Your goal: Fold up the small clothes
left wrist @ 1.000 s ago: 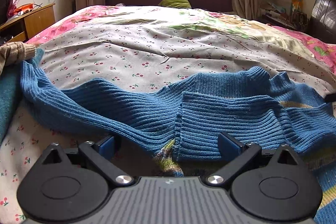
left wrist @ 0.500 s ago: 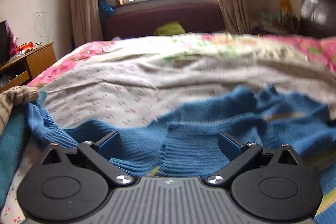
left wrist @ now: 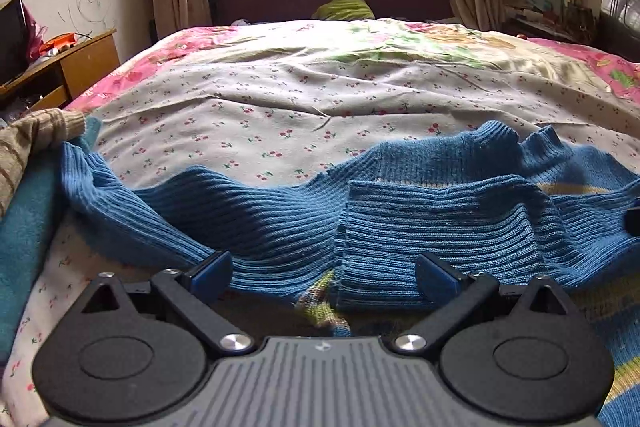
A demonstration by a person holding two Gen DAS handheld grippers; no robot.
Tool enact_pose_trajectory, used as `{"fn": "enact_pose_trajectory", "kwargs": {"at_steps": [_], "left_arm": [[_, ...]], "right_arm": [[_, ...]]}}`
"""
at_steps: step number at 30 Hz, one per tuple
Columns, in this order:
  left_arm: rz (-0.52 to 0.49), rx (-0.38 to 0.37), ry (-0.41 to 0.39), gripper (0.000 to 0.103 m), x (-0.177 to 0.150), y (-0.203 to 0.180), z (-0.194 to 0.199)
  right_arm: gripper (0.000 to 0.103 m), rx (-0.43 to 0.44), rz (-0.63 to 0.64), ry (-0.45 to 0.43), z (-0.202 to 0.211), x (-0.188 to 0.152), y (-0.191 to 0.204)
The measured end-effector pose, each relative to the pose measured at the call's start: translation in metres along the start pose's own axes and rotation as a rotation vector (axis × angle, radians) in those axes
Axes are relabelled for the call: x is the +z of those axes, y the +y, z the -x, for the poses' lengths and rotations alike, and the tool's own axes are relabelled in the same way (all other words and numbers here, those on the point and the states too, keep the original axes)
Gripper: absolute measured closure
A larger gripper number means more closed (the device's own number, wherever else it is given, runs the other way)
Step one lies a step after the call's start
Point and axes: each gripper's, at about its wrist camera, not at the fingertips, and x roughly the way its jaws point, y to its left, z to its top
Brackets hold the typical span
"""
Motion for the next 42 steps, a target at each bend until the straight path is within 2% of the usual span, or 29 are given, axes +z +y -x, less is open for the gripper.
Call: {"fn": "enact_pose_trajectory", "kwargs": {"at_steps": [2, 4, 6, 13, 17, 22, 25, 29, 33, 36, 42], "left_arm": [[0.002, 0.017, 0.010, 0.000, 0.000, 0.003, 0.001], [0.035, 0.018, 0.027, 0.000, 0.000, 0.012, 0.006], [0.084, 0.010, 0.036, 0.000, 0.001, 0.025, 0.014], [0.273, 0.017, 0.061, 0.000, -0.005, 0.066, 0.030], [0.333, -0.001, 0.067, 0.000, -0.009, 0.078, 0.028], [0.401, -0.010, 0.052, 0.000, -0.011, 0.094, 0.027], [0.459, -0.026, 0.049, 0.000, -0.013, 0.106, 0.026], [0.484, -0.026, 0.058, 0.000, -0.015, 0.115, 0.023], [0.504, -0.042, 0.072, 0.000, -0.017, 0.121, 0.018], [0.515, -0.025, 0.087, 0.000, -0.018, 0.123, 0.016], [0.524, -0.032, 0.097, 0.000, -0.019, 0.125, 0.013]], "right_arm": [[0.078, 0.051, 0.012, 0.043, -0.024, 0.000, 0.018], [0.078, 0.026, 0.065, 0.111, -0.044, -0.004, 0.034], [0.077, 0.005, 0.135, 0.102, -0.040, -0.002, 0.045], [0.077, 0.054, 0.180, 0.050, -0.014, 0.035, 0.071], [0.077, 0.174, 0.193, 0.067, -0.022, 0.075, 0.102], [0.077, 0.300, 0.337, 0.094, -0.050, 0.123, 0.169], [0.076, 0.367, 0.351, 0.176, -0.089, 0.139, 0.201], [0.076, 0.425, 0.327, 0.299, -0.138, 0.138, 0.221], [0.076, 0.513, 0.296, 0.370, -0.164, 0.137, 0.230], [0.074, 0.532, 0.306, 0.390, -0.179, 0.138, 0.236], [0.074, 0.659, 0.277, 0.403, -0.194, 0.150, 0.245]]}}
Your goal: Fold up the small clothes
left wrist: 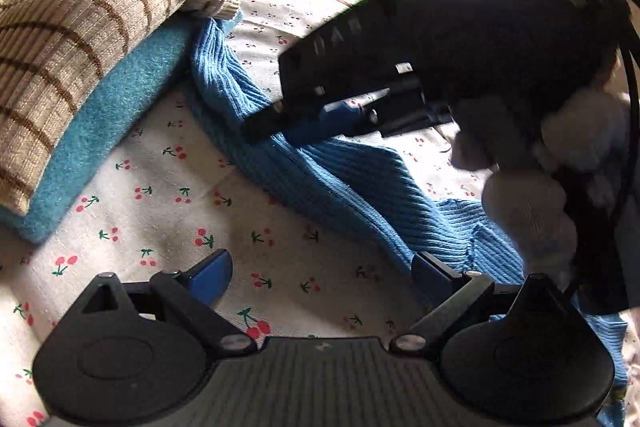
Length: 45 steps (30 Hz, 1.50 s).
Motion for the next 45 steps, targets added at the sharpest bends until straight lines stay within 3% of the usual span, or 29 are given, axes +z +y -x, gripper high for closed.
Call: {"fn": "enact_pose_trajectory", "kwargs": {"at_steps": [5, 13, 17, 21, 25, 27, 32, 37, 43, 45], "left_arm": [[0.005, -0.002, 0.005, 0.000, -0.001, 0.000, -0.003], [-0.001, -0.008, 0.011, 0.000, 0.000, 0.000, -0.011], [0.011, -0.016, 0.012, 0.000, 0.001, 0.002, -0.011], [0.013, -0.017, 0.017, 0.000, 0.002, 0.003, -0.012], [0.011, -0.015, 0.019, 0.000, 0.002, 0.004, -0.013], [0.006, -0.013, 0.017, 0.000, 0.001, 0.003, -0.014], [-0.012, -0.010, 0.002, 0.000, -0.002, -0.002, -0.015], [-0.048, -0.022, -0.026, 0.000, -0.005, -0.013, -0.014], [-0.168, -0.041, -0.065, 0.000, -0.014, -0.035, -0.011], [-0.206, -0.046, -0.067, 0.000, -0.014, -0.040, -0.010]], "right_arm": [[0.074, 0.018, 0.040, -0.003, -0.007, 0.009, 0.003], [0.074, -0.115, -0.041, -0.115, 0.003, 0.019, -0.017], [0.074, -0.109, -0.047, -0.081, -0.021, 0.029, -0.018], [0.075, -0.169, -0.007, -0.059, -0.042, 0.034, -0.010], [0.098, -0.194, -0.014, -0.097, -0.042, 0.039, -0.003], [0.100, -0.210, -0.012, -0.135, -0.033, 0.039, 0.000], [0.101, -0.213, -0.090, -0.295, 0.028, 0.029, -0.005], [0.101, -0.223, -0.249, -0.503, 0.119, -0.011, -0.021], [0.101, -0.290, -0.467, -0.773, 0.227, -0.118, -0.029], [0.101, -0.375, -0.518, -0.835, 0.249, -0.165, -0.025]]}}
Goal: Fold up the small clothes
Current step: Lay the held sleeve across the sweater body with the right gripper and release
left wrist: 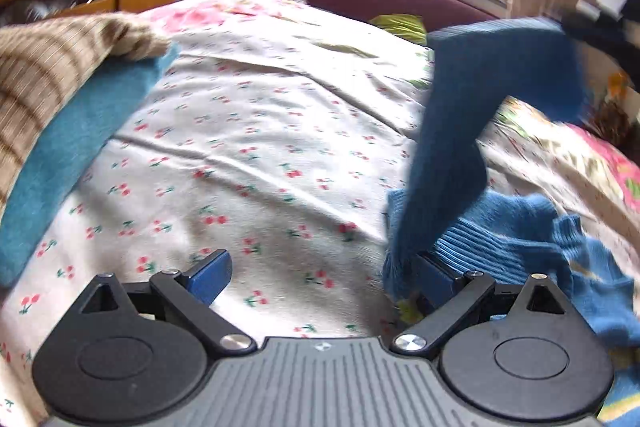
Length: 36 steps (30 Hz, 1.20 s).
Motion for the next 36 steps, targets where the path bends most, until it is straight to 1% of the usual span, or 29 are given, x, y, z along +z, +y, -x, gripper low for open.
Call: {"fn": "enact_pose_trajectory", "kwargs": {"at_steps": [1, 3, 5, 6, 8, 10, 11, 14, 16, 19, 21, 23, 26, 28, 30, 31, 33, 35, 36], "left_arm": [[-0.024, 0.001, 0.003, 0.000, 0.000, -0.005, 0.000], [-0.072, 0.011, 0.004, 0.000, -0.003, -0.014, -0.002], [-0.133, 0.019, 0.003, 0.000, -0.005, -0.027, -0.002], [-0.162, 0.022, 0.002, 0.000, -0.007, -0.032, -0.002], [-0.219, 0.031, 0.003, 0.000, -0.012, -0.042, -0.003], [-0.273, 0.044, 0.004, 0.000, -0.017, -0.050, -0.003], [-0.297, 0.050, 0.003, 0.000, -0.019, -0.054, -0.004], [-0.372, 0.067, 0.002, 0.000, -0.027, -0.065, -0.003], [-0.410, 0.077, 0.005, 0.000, -0.031, -0.071, -0.004], [-0.454, 0.090, -0.002, 0.000, -0.035, -0.079, -0.005], [-0.469, 0.095, -0.014, 0.000, -0.037, -0.082, -0.004], [-0.481, 0.094, -0.022, 0.000, -0.039, -0.085, -0.002], [-0.491, 0.090, -0.026, 0.000, -0.040, -0.087, -0.002], [-0.493, 0.087, -0.028, 0.000, -0.040, -0.087, -0.001], [-0.487, 0.080, -0.030, 0.000, -0.039, -0.086, 0.000], [-0.481, 0.075, -0.030, 0.000, -0.039, -0.085, 0.000], [-0.472, 0.069, -0.028, 0.000, -0.038, -0.084, 0.000], [-0.465, 0.063, -0.024, 0.000, -0.037, -0.083, 0.000], [-0.462, 0.061, -0.022, 0.000, -0.037, -0.082, -0.001]], "right_arm": [[0.101, -0.053, -0.008, -0.024, 0.018, -0.008, -0.015], [0.101, -0.160, -0.022, -0.030, 0.038, -0.025, -0.044], [0.100, -0.264, -0.050, 0.008, 0.045, -0.047, -0.075], [0.100, -0.280, -0.083, 0.035, 0.047, -0.059, -0.089], [0.100, -0.276, -0.176, 0.089, 0.048, -0.085, -0.113], [0.096, -0.259, -0.227, 0.112, 0.050, -0.103, -0.127], [0.092, -0.241, -0.244, 0.118, 0.052, -0.108, -0.131], [0.092, -0.205, -0.252, 0.099, 0.065, -0.114, -0.138], [0.091, -0.187, -0.255, 0.085, 0.070, -0.111, -0.141], [0.090, -0.178, -0.311, 0.060, 0.077, -0.108, -0.154], [0.085, -0.163, -0.386, 0.042, 0.082, -0.110, -0.166], [0.084, -0.120, -0.478, 0.031, 0.086, -0.112, -0.178], [0.076, -0.068, -0.596, -0.001, 0.090, -0.113, -0.190], [0.067, -0.047, -0.631, -0.034, 0.094, -0.112, -0.192], [0.053, -0.038, -0.667, -0.053, 0.095, -0.113, -0.193], [0.053, -0.034, -0.682, -0.054, 0.095, -0.114, -0.194], [0.053, -0.056, -0.704, -0.048, 0.092, -0.115, -0.195], [0.053, -0.119, -0.698, -0.040, 0.086, -0.114, -0.193], [0.055, -0.135, -0.691, -0.049, 0.084, -0.114, -0.194]]}}
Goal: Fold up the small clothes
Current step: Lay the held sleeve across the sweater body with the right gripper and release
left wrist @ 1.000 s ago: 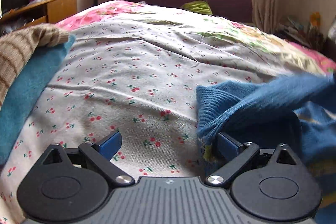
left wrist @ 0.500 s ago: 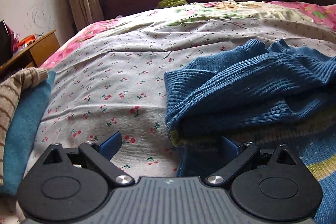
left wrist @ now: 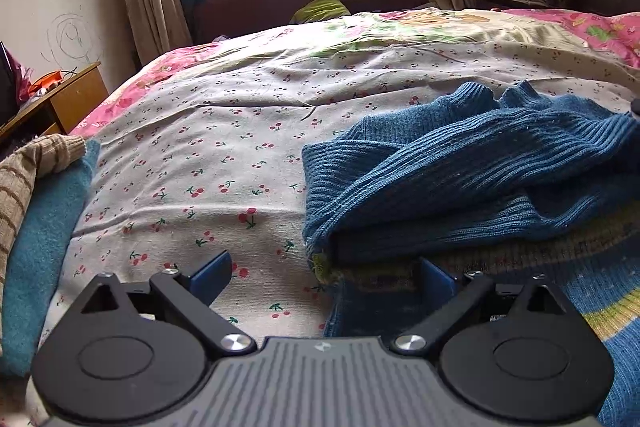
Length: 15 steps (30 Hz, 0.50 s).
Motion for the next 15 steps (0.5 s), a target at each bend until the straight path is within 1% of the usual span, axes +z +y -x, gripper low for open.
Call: {"fn": "enact_pose_trajectory", "kwargs": {"at_steps": [1, 3, 5, 6, 8, 9, 11, 13, 14, 15], "left_arm": [[0.003, -0.001, 0.003, 0.000, 0.000, 0.000, -0.001], [0.010, -0.004, 0.003, 0.000, 0.000, 0.001, -0.001], [0.018, -0.006, -0.002, 0.000, 0.000, 0.003, 0.000], [0.022, -0.007, -0.005, 0.000, 0.001, 0.003, 0.001], [0.031, -0.009, -0.013, 0.000, 0.001, 0.005, 0.002], [0.037, -0.009, -0.022, 0.000, 0.001, 0.005, 0.004], [0.053, -0.010, -0.044, 0.000, 0.002, 0.008, 0.007], [0.070, -0.013, -0.060, 0.000, 0.003, 0.010, 0.010], [0.076, -0.015, -0.063, 0.000, 0.004, 0.010, 0.010], [0.078, -0.017, -0.061, 0.000, 0.004, 0.010, 0.009]], "right_arm": [[0.059, -0.012, 0.003, -0.009, -0.003, 0.000, 0.001], [0.080, -0.044, 0.005, -0.001, -0.009, 0.002, 0.008], [0.089, -0.052, 0.022, 0.006, -0.015, 0.004, 0.020], [0.092, -0.047, 0.042, 0.004, -0.016, 0.006, 0.027], [0.094, -0.010, 0.089, -0.015, -0.014, 0.010, 0.048], [0.095, 0.024, 0.109, -0.024, -0.011, 0.012, 0.059], [0.095, 0.137, 0.169, -0.057, 0.004, 0.014, 0.084], [0.096, 0.233, 0.257, -0.110, 0.025, 0.012, 0.101], [0.096, 0.251, 0.294, -0.138, 0.033, 0.010, 0.102], [0.096, 0.235, 0.327, -0.160, 0.037, 0.010, 0.098]]}}
